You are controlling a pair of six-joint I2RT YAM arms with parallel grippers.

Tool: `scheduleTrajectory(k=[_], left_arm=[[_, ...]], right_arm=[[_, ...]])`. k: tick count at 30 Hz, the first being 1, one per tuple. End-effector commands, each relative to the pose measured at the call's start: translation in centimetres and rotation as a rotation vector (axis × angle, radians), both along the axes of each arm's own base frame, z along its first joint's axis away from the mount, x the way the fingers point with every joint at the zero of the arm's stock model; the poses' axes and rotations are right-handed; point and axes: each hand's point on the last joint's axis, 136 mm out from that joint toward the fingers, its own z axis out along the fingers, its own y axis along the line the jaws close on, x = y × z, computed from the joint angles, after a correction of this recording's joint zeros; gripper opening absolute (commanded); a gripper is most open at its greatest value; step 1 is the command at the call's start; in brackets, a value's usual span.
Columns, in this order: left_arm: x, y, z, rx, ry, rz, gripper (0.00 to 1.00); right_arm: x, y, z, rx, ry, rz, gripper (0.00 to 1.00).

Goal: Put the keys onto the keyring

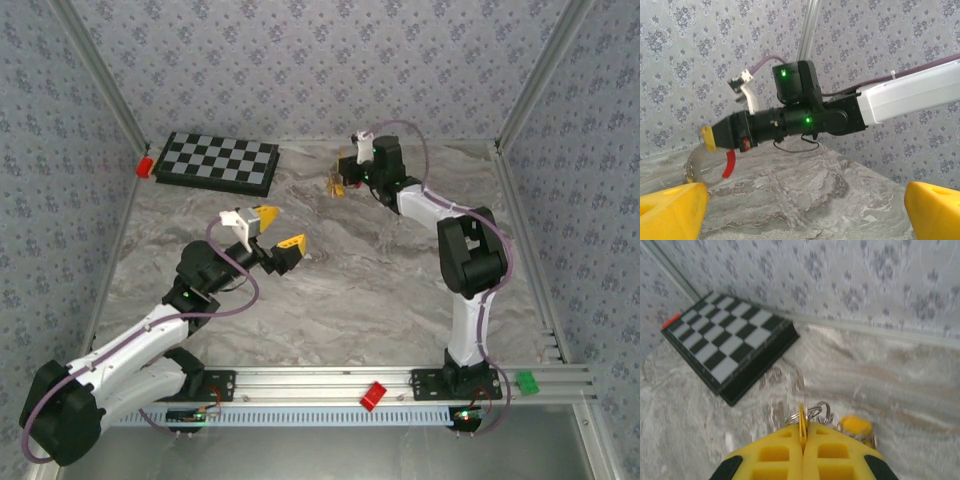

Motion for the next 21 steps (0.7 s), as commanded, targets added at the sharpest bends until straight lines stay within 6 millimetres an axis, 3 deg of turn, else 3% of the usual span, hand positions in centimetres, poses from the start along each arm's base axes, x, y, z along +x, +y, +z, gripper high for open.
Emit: scheduleTrajectory(k=[1, 13, 14, 21], left_arm=[[0.0, 0.4, 1.1, -0.018, -0.034, 0.015, 1.0], [0.1, 0.4, 0.6, -0.015, -0.026, 0.015, 1.0], [0.1, 0.4, 0.7, -0.016, -0.027, 0.014, 1.0], [0.1, 0.3, 0.5, -0.013, -0.024, 0.011, 1.0]], right_arm=[[-1.2, -0.2, 2.0, 0.011, -0.037, 0.005, 0.0], [-6.0, -0.2, 0.7, -0.012, 0.022, 0.047, 0.0], [-6.9, -0.5, -0.9, -0.025, 0.063, 0.051, 0.0], [-10.3, -1.0, -3.8, -0.057, 0.159, 0.06, 0.0]])
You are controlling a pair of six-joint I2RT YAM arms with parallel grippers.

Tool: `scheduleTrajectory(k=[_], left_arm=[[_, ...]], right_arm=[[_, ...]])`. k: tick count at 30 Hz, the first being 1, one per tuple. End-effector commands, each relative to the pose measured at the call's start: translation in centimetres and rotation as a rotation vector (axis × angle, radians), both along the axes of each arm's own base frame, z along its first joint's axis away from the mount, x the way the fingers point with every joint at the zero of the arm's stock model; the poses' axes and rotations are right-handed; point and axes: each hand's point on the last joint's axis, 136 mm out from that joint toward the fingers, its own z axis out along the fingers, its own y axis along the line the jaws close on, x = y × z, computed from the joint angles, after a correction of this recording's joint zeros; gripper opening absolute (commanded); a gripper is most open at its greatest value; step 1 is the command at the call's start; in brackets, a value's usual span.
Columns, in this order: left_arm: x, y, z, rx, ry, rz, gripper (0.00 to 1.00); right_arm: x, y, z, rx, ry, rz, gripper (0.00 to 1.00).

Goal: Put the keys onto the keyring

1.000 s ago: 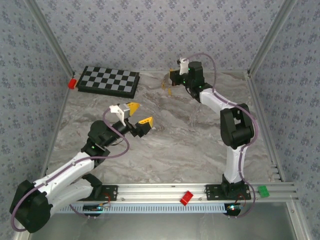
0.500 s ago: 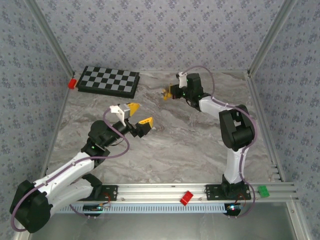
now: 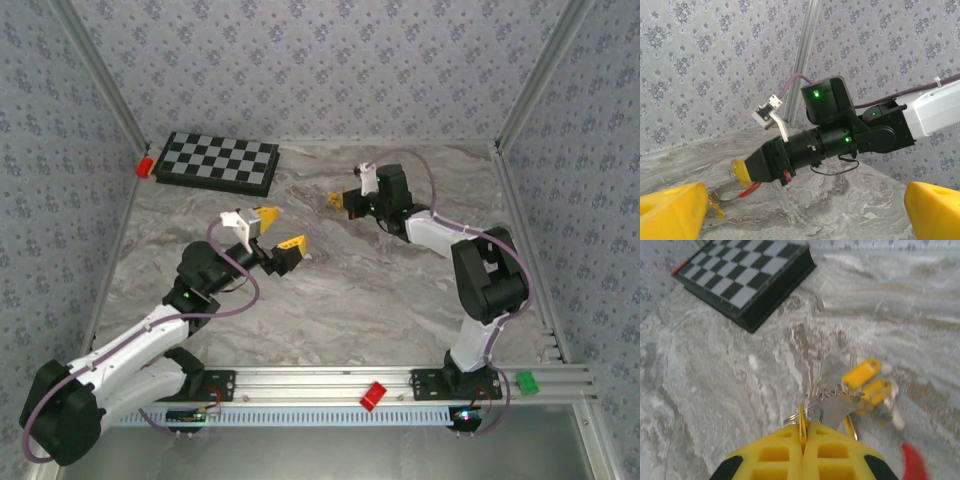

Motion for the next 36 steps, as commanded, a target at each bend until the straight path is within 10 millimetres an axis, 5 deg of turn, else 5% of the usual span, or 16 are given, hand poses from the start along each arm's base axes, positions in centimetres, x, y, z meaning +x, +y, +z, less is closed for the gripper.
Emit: scheduleTrajectory(k=[1, 15, 25, 31, 36], left_arm=[[0.2, 0.2, 0.8, -0.018, -0.03, 0.01, 1.0], [0.3, 0.1, 0.5, -0.015, -0.022, 0.005, 1.0], [0.6, -0.2, 0.1, -0.011, -0.009, 0.002, 1.0], [0.7, -0.2, 0.0, -0.003, -0.006, 0.01, 1.0], [1.1, -0.1, -0.2, 0.005, 0.003, 0.029, 1.0]], right_arm=[[-2.1, -0.3, -0.9, -0.02, 0.048, 0.009, 0.0], [-9.0, -2.5, -7.6, -0.116, 0.232, -0.011, 0.0], [-11.9, -3.9, -11.0, -0.153, 0.358, -0.033, 0.01], [-12.7, -4.2, -11.0, -0.15, 0.382, -0.045, 0.15], [-13.4, -5.5, -9.6, -0.167, 0.362, -0.077, 0.37]])
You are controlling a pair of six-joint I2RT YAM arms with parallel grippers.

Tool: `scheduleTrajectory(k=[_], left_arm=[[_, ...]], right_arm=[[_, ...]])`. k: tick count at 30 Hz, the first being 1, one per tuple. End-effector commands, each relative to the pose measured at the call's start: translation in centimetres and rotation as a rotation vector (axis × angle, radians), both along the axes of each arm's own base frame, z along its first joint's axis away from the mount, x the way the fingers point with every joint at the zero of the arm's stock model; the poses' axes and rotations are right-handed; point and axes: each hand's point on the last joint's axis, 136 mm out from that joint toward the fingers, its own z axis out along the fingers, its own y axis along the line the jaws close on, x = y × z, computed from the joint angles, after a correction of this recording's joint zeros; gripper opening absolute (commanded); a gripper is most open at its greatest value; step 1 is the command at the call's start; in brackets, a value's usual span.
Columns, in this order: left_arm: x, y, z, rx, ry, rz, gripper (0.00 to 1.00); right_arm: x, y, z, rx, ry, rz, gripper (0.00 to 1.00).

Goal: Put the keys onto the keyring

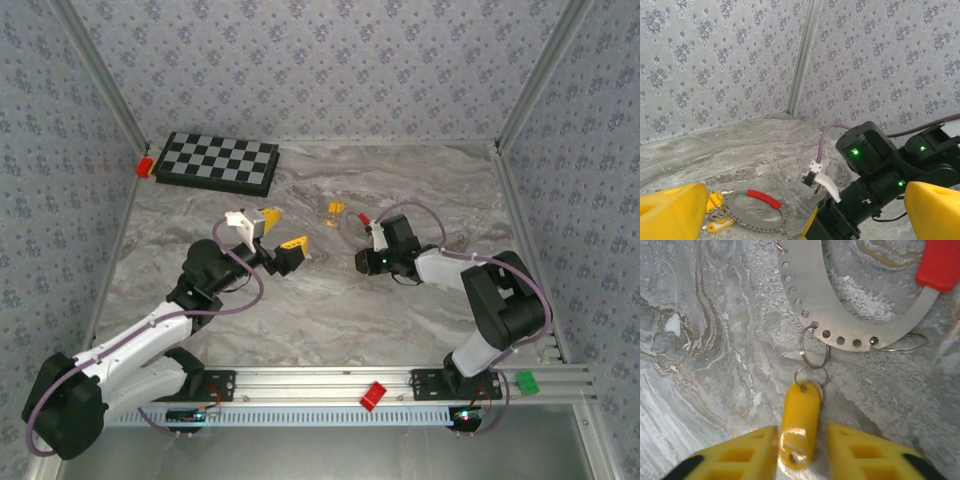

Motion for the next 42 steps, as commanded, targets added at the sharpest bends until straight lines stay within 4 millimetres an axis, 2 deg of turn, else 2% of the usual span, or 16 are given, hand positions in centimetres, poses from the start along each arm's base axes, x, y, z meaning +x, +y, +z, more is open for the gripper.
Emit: scheduleTrajectory(k=[1, 6, 9, 13, 19, 21, 24, 28, 32, 36, 39, 42], left_arm=[[0.6, 0.3, 1.0, -0.013, -0.022, 0.029, 1.0], [2.0, 0.7, 0.7, -0.002, 0.028, 0.096, 1.0], [3.1, 1.2, 0.0, 0.014, 0.078, 0.158, 1.0], [4.9, 2.5, -1.5, 0.044, 0.164, 0.28, 1.0], [8.4, 6.0, -4.6, 0.146, 0.335, 0.573, 1.0], [9.4, 7.3, -5.5, 0.202, 0.366, 0.659, 1.0], [10.8, 9.7, -6.9, 0.279, 0.373, 0.819, 1.0], [12.3, 13.0, -8.8, 0.424, 0.304, 0.971, 1.0], [12.7, 16.9, -10.7, 0.558, 0.352, 1.102, 1.0], [13.1, 20.4, -13.0, 0.708, 0.355, 1.211, 1.0], [13.4, 23.9, -13.8, 0.721, 0.457, 1.324, 1.0], [14.3, 24.6, -14.0, 0.693, 0.439, 1.295, 1.0]], right_arm=[[-0.9, -1.2, 1.1, -0.026, -0.01, -0.024, 0.4], [-1.1, -3.3, 4.6, -0.02, -0.1, -0.084, 0.47], [-0.6, -5.5, 7.2, -0.027, -0.203, -0.165, 0.51], [0.1, -9.5, 10.6, -0.041, -0.376, -0.332, 0.69], [1.3, -14.8, 13.7, -0.106, -0.537, -0.525, 0.85], [1.8, -16.7, 14.1, -0.143, -0.561, -0.605, 1.0], [2.4, -19.7, 14.5, -0.216, -0.585, -0.756, 1.0], [2.8, -22.6, 13.7, -0.385, -0.607, -0.833, 1.0], [3.6, -23.6, 12.4, -0.505, -0.651, -0.817, 1.0], [5.2, -23.8, 10.6, -0.566, -0.662, -0.779, 1.0], [6.2, -23.9, 8.8, -0.603, -0.637, -0.775, 1.0], [7.0, -24.0, 6.5, -0.579, -0.583, -0.759, 0.99]])
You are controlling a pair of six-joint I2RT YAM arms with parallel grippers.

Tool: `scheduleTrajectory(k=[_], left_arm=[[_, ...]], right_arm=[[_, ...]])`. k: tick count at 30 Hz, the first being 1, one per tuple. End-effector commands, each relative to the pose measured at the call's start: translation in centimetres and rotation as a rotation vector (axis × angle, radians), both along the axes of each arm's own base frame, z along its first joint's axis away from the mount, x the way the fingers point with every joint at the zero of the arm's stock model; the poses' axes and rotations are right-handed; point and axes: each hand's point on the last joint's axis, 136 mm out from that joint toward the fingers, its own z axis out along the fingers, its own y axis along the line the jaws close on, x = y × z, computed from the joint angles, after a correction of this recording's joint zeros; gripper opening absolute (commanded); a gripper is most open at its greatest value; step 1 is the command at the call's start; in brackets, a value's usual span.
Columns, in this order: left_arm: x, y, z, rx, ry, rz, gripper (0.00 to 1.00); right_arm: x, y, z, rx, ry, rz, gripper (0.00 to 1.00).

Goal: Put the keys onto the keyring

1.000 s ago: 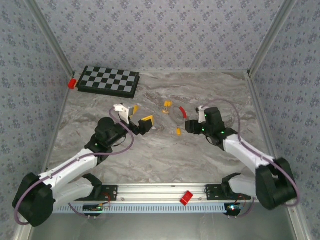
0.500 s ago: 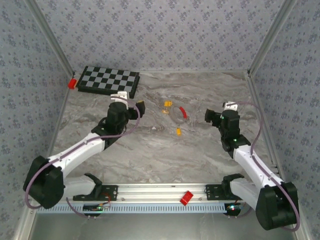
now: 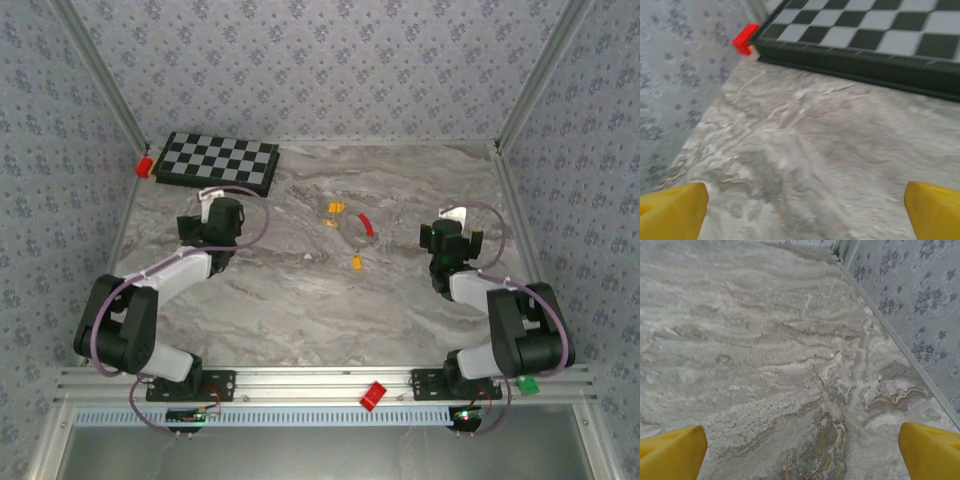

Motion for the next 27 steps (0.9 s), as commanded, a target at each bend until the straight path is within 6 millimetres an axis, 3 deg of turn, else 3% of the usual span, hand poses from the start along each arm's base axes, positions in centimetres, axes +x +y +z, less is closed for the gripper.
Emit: scheduleTrajectory(k=[1, 2, 5, 11, 14, 18, 23, 27], left_arm=[[0.7, 2.1, 1.0, -0.004, -0.03, 0.047, 1.0], [0.9, 2.6, 0.9, -0.023, -0.029, 0.053, 1.0], [1.2, 3.5, 0.0, 0.001, -0.033, 0.032, 1.0], [0.5, 5.1, -2.8, -0.021, -0.081, 0.007, 1.0], [0.0, 5.3, -2.4, -0.058, -0.135, -0.026, 1.0], [-0.8, 4.6, -2.8, -0.086, -0.26, -0.107, 1.0], [0.4, 3.5, -4.4, -0.136, -0.233, -0.223, 1.0], [0.6, 3.9, -4.9, -0.193, -0.19, -0.219, 1.0]], right_arm=[[1.8, -0.8, 0.4, 0.014, -0.077, -0.017, 1.0], [2.1, -1.3, 0.8, -0.029, -0.088, -0.013, 1.0], [2.1, -0.9, 0.1, 0.075, -0.073, 0.037, 1.0], [0.7, 0.3, 0.1, 0.108, -0.17, 0.156, 1.0], [-0.2, -0.2, 0.3, 0.061, -0.257, 0.136, 1.0], [0.0, 0.5, 0.1, 0.082, -0.227, 0.187, 1.0], [1.1, 0.9, -0.6, 0.092, -0.15, 0.204, 1.0], [1.8, 0.7, -1.0, 0.165, -0.113, 0.231, 0.99]])
